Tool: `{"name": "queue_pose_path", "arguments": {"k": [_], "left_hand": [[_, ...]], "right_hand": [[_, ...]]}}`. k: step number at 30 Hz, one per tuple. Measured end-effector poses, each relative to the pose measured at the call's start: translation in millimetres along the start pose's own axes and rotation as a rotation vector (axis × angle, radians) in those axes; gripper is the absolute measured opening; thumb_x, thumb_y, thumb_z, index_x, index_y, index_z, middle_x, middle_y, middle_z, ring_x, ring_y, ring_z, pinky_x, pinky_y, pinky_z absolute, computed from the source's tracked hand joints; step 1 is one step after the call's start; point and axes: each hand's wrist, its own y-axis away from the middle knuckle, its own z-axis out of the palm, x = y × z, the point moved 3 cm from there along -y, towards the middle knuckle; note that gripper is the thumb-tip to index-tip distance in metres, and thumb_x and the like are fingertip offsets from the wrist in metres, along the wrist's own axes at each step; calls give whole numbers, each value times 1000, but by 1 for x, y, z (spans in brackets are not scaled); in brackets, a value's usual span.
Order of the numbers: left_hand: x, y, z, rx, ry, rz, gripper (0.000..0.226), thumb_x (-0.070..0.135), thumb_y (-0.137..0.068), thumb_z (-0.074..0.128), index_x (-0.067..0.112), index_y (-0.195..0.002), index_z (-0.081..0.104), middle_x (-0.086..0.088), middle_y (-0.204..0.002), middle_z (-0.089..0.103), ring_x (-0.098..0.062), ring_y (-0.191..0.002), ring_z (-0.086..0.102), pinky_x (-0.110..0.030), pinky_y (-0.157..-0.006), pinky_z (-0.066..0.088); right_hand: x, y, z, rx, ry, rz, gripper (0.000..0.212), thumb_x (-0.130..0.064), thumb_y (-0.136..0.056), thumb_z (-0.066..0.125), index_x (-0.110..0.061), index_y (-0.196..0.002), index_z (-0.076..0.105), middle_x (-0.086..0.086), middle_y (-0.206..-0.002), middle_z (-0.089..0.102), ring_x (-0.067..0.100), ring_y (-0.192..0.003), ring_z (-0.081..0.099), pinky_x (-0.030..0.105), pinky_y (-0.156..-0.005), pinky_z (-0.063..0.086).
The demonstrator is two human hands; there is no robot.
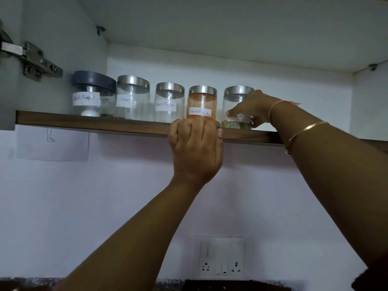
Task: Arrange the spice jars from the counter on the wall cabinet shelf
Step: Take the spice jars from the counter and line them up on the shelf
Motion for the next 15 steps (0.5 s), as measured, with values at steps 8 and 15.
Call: {"name": "queue_pose_path", "arguments": {"k": [8, 15], "left_hand": [[0, 1, 4, 31, -27, 10, 44, 29, -97, 27, 12, -82, 64, -6, -80, 61, -22, -87, 45, -37, -97, 30], [-1, -1, 2, 12, -36, 33, 42, 28, -96, 29, 11, -84, 65, -7, -81, 61, -22, -88, 43, -38, -95, 30]], "right_hand": [[-2, -12, 13, -33, 80, -45, 73, -28, -76, 79, -5, -135, 43, 17, -128, 55, 35, -113, 58, 48, -94, 51], [2, 0, 7, 37, 12, -62, 81, -44, -75, 76, -3, -137, 41, 14, -134, 51, 31, -118, 55, 40, -97, 49]]}}
